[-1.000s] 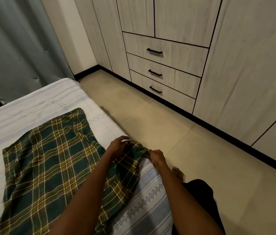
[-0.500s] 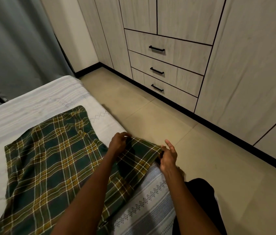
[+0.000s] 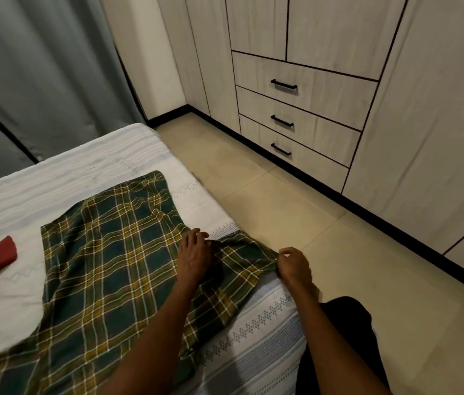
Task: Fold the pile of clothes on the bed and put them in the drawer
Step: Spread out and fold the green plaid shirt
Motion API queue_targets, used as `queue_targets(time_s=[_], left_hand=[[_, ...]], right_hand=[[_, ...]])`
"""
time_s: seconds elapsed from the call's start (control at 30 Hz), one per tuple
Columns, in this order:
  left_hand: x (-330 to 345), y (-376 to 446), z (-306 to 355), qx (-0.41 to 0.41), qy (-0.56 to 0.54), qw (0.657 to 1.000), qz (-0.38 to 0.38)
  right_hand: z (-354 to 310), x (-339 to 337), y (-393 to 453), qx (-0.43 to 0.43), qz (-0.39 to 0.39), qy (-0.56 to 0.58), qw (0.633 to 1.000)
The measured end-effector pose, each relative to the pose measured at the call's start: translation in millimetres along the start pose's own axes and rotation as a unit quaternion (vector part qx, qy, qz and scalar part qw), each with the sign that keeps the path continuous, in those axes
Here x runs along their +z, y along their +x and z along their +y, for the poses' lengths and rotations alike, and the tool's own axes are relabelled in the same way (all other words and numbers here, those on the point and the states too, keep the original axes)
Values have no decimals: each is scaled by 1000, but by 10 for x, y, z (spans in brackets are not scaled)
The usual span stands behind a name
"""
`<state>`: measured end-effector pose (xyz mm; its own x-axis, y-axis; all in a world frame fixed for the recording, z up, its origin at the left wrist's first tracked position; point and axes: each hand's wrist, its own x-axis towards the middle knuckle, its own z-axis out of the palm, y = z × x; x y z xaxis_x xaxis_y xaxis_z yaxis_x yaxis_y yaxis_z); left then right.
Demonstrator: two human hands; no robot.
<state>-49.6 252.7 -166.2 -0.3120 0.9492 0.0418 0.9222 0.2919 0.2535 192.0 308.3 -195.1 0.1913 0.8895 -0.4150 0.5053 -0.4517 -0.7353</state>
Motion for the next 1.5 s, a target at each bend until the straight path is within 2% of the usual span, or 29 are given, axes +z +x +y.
queue_targets(time_s=[0.07,0.13,0.3,0.47,0.53,0.63,0.77,0.93,1.07,1.13,1.27,1.43,1.5], left_hand=[[-56,-66,-144,-14,-15,1000,-2],[-126,-132,-300,-36,-41,998,-19],[-330,-255,-808,-76,-50,995,-37],[-610,-300,-1472,-134,-67,989,13],[-746,-225,-1784,-181,-72,980,50],[-967,-44,-2408,-289,-119,939,144],[-1193,175,-3124,-386,-163,892,170],[-1167,592,-3974,-401,-150,890,157],[-1058,993,-4448,-392,-88,901,163],[-1005,1209,-4571,-382,-68,911,139],[-960,1618,-4793,-310,-15,950,42],[-1078,1953,-5013,-323,30,945,-44],[-1162,2026,-5090,-324,3,943,-77]], right_hand=[[-130,85,-102,-86,47,-51,994],[-330,235,-213,-182,56,-98,977],[-845,766,-436,-327,-52,-170,928],[-1339,1324,-546,-389,-140,-216,884],[-1528,1478,-503,-386,-168,-228,878],[-1889,1821,-348,-372,-203,-264,866],[-2339,2251,20,-317,-224,-280,878],[-2822,3000,469,-305,-187,-228,905],[-3246,3567,739,-207,-154,-109,960],[-3426,3775,970,-176,-144,-96,969],[-3719,3963,1264,-155,-152,-74,973],[-4004,3812,1391,-81,-263,-23,961],[-4023,3764,1441,-120,-294,-64,946]])
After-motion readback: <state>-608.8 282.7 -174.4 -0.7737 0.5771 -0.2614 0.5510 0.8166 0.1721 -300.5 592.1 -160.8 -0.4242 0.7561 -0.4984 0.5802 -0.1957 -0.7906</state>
